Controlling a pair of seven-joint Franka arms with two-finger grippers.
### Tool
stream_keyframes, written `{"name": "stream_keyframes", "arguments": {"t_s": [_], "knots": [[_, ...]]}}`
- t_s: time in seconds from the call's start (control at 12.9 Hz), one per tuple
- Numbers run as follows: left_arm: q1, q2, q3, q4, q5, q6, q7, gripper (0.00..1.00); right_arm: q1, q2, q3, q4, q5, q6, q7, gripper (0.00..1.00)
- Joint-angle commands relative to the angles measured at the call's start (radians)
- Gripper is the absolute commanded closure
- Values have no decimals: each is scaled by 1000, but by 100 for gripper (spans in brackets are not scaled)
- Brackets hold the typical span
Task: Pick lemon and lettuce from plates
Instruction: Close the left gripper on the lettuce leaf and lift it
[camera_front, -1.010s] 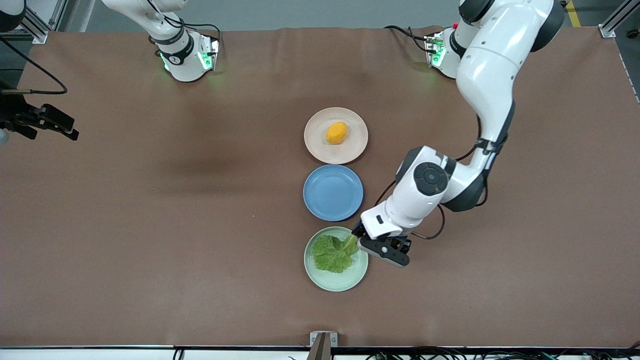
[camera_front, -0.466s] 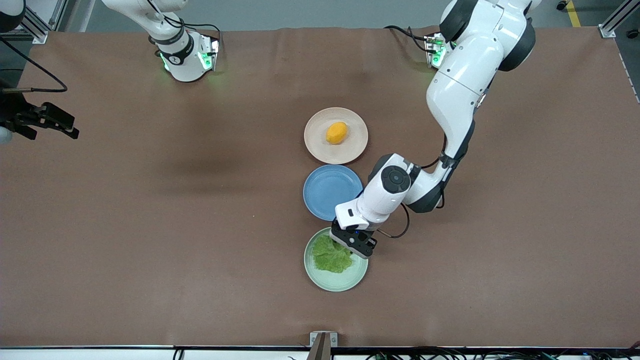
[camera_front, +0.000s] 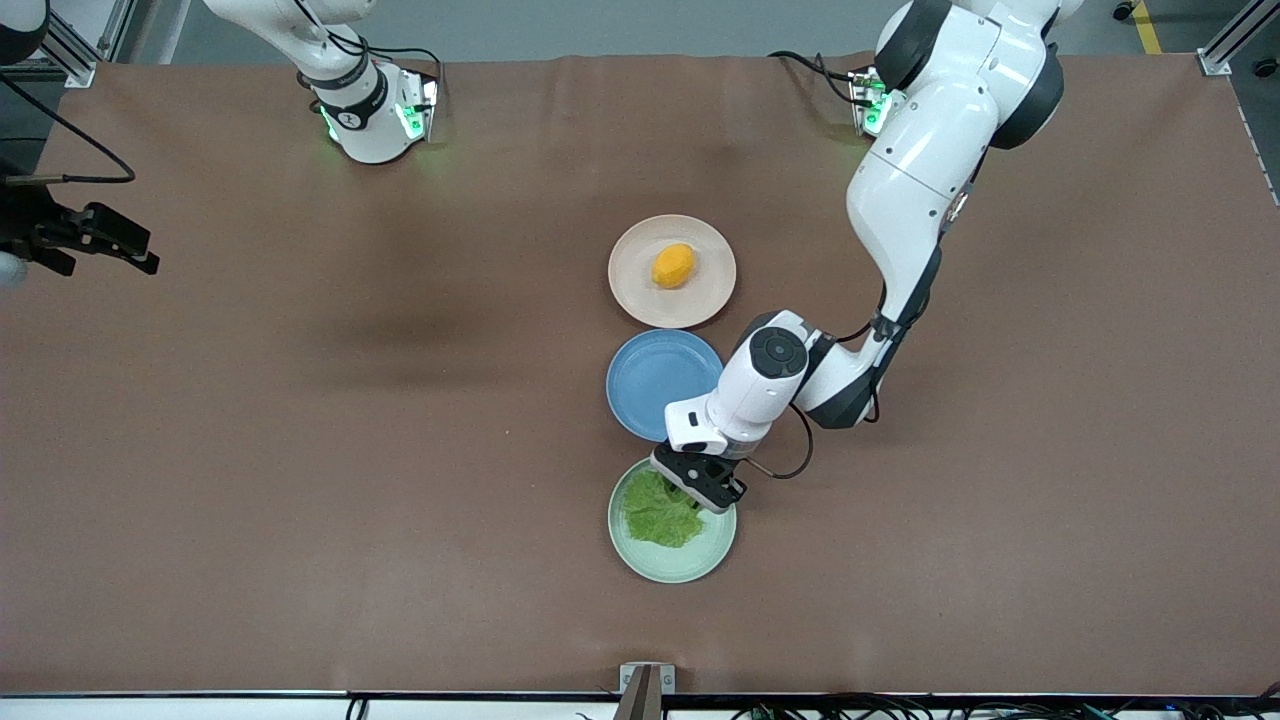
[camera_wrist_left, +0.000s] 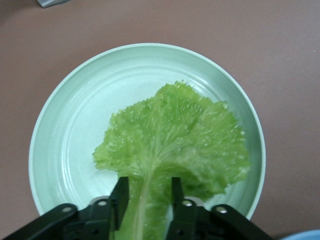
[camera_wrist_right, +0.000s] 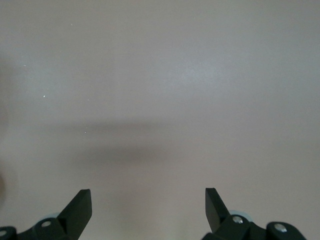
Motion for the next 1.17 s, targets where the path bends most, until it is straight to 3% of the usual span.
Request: {"name": "stream_keyframes", "arguments": {"t_s": [0.0, 0.08, 0.23, 0.62, 0.85, 1.09], "knots": [[-5, 20, 7, 20, 28, 19, 3, 81, -8, 13, -2, 4, -4, -7, -11, 0], [-3, 18, 8, 20, 54, 28, 3, 90, -9, 23, -2, 5, -4, -4, -11, 0], [1, 12, 7, 20, 66, 33, 3, 98, -6, 41, -2, 30, -2, -4, -15, 0], [40, -93, -4, 20, 43, -9, -41, 100, 1, 128, 0, 54, -10, 26, -23, 0], [61, -230, -4, 20, -59, -272, -89, 100, 24, 158, 4, 59, -16, 13, 7, 0], [122, -380, -2, -58, -73, -452, -100, 100, 90, 156, 12, 56, 2, -32, 306, 0]]}}
